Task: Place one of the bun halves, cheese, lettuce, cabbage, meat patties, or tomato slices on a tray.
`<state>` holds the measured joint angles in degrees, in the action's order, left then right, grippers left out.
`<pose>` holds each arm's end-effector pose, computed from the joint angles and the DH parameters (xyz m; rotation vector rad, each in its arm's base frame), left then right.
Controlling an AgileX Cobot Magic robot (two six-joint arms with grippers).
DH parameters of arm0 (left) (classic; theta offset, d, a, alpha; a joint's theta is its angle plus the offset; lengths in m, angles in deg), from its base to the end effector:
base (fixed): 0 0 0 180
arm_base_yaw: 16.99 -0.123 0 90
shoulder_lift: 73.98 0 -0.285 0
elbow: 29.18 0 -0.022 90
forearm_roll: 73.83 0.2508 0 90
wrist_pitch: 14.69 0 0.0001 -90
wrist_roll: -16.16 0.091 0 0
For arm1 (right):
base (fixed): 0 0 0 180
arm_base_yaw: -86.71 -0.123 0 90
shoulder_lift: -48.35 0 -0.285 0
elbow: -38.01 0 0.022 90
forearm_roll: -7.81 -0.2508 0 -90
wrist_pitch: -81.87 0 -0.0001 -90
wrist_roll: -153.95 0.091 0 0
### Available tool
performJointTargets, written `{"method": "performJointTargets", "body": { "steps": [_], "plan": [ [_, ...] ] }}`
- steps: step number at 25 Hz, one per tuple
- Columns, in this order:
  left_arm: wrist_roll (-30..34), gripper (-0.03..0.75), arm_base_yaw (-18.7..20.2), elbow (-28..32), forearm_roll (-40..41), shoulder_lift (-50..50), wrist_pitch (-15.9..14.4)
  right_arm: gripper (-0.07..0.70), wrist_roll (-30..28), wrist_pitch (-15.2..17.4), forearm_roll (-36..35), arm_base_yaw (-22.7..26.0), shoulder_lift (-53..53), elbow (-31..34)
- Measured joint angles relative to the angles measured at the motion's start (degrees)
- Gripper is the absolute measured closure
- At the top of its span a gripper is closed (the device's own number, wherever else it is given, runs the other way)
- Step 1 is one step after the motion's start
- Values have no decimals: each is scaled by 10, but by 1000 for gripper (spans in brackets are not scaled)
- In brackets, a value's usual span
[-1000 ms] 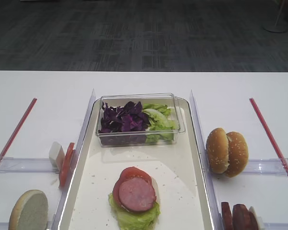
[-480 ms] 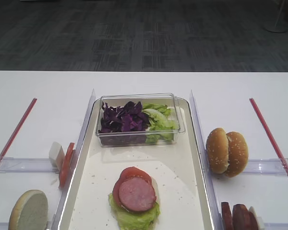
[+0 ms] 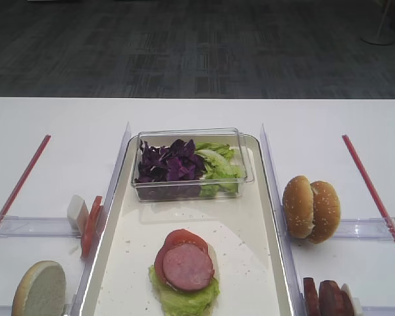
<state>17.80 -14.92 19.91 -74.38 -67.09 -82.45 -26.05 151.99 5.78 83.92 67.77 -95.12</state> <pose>-0.0118 -0.0004 0.2651 0.0711 2.1585 -0.0160 0.0145 0.0037 0.2728 -0.0595 2.3804 0.0686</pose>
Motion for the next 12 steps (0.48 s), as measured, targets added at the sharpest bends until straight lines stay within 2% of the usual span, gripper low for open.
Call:
{"method": "performJointTargets", "body": {
  "steps": [12],
  "plan": [
    [0,422,0,0,0,0,0,59,-24,-26,-12,0,0,11]
  ]
}}
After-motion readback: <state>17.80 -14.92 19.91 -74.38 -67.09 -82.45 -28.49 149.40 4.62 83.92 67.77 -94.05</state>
